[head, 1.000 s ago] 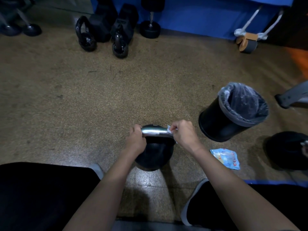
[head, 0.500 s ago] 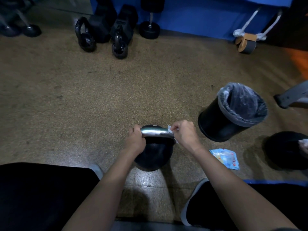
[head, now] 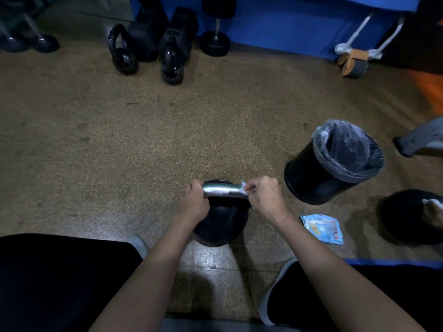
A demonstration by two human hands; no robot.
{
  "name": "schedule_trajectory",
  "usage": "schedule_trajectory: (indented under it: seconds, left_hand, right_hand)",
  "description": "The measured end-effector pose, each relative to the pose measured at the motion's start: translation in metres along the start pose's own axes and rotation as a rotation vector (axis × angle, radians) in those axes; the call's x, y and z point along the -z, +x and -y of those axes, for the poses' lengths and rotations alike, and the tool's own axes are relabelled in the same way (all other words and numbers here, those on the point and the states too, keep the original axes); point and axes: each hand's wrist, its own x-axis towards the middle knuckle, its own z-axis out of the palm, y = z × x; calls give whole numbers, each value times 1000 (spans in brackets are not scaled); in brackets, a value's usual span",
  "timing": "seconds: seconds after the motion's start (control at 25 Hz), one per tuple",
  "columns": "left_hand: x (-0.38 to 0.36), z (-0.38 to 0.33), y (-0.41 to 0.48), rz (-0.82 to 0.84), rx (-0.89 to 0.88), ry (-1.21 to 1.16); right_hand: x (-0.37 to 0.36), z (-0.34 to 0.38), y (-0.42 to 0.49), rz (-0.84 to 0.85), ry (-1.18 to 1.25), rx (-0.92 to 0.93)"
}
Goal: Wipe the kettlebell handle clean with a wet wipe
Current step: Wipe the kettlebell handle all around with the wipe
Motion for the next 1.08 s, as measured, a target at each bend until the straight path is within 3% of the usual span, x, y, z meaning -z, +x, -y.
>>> schedule_trajectory:
  seconds: [0.6,1.08]
  left_hand:
    - [-2,1,1,-6,0,-16]
    - [-3,1,1,-17,-3,-11]
  right_hand:
    - [-16,-10,-12,-159,91,-5]
    - [-30,-11,-19,-175,119,16]
